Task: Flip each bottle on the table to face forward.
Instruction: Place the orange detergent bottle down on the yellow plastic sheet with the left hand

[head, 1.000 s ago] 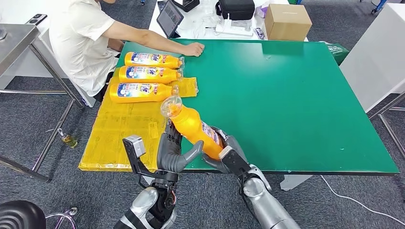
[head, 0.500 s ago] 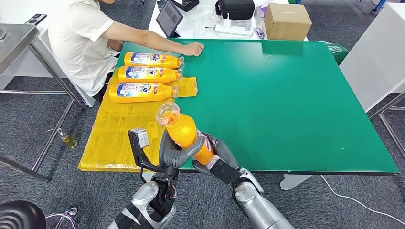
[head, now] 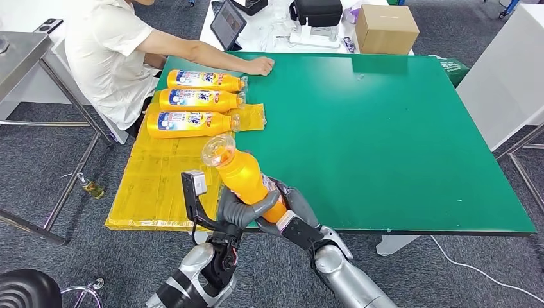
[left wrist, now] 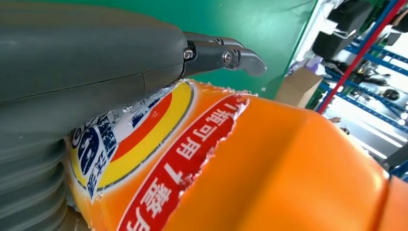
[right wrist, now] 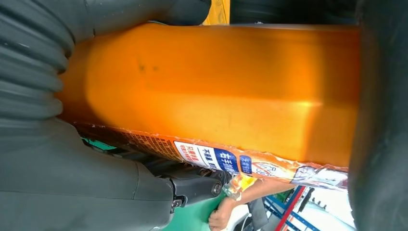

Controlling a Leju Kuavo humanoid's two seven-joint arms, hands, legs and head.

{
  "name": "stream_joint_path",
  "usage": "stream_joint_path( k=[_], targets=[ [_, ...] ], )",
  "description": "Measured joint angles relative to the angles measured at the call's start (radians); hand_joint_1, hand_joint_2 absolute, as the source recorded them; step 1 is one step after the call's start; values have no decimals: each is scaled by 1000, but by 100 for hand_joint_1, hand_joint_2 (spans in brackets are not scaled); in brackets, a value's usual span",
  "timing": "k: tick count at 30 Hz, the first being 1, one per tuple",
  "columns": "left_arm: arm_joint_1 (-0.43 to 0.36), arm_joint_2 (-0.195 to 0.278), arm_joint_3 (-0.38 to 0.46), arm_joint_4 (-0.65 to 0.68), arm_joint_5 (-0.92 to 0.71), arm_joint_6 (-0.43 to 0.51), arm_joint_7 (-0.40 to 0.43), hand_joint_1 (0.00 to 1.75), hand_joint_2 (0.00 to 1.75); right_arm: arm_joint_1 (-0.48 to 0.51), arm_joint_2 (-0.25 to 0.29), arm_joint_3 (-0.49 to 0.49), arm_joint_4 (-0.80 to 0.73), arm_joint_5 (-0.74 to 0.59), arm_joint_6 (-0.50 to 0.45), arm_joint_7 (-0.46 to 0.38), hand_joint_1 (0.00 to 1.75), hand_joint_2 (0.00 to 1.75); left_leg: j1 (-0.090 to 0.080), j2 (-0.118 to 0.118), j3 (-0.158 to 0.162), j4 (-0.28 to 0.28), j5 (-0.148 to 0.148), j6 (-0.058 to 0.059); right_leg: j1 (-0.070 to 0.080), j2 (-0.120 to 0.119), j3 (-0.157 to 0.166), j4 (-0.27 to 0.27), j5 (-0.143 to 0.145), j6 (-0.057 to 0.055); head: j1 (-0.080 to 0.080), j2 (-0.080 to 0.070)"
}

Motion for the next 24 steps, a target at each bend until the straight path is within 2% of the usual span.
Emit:
stream_joint_path(
  k=[7,11,21,24],
  targets=[
    [0,23,23,-9,46,-208,-17,175,175,20,-17,8,-26,-38,62,-20,0,175,0,0,0,0,0,0,0,0,0,0,0,0,0,0],
    [5,31,35,-17,45,-264,-27,175,175,22,-23,8,-31,-30,73,-24,0,0,0,0,0,0,0,0,0,0,0,0,0,0,0,0],
    [52,47,71,-89,21,-404,-30,175,175,48,-26,3,-8,12,32,-19,0,0,0,0,-1,0,0,0,0,0,-1,0,0,0,0,0],
    [60,52,81,-98,-16,-397,-26,175,175,63,-24,-5,-5,16,-12,-19,0,0,0,0,-1,0,0,0,0,0,-1,0,0,0,0,0]
  ],
)
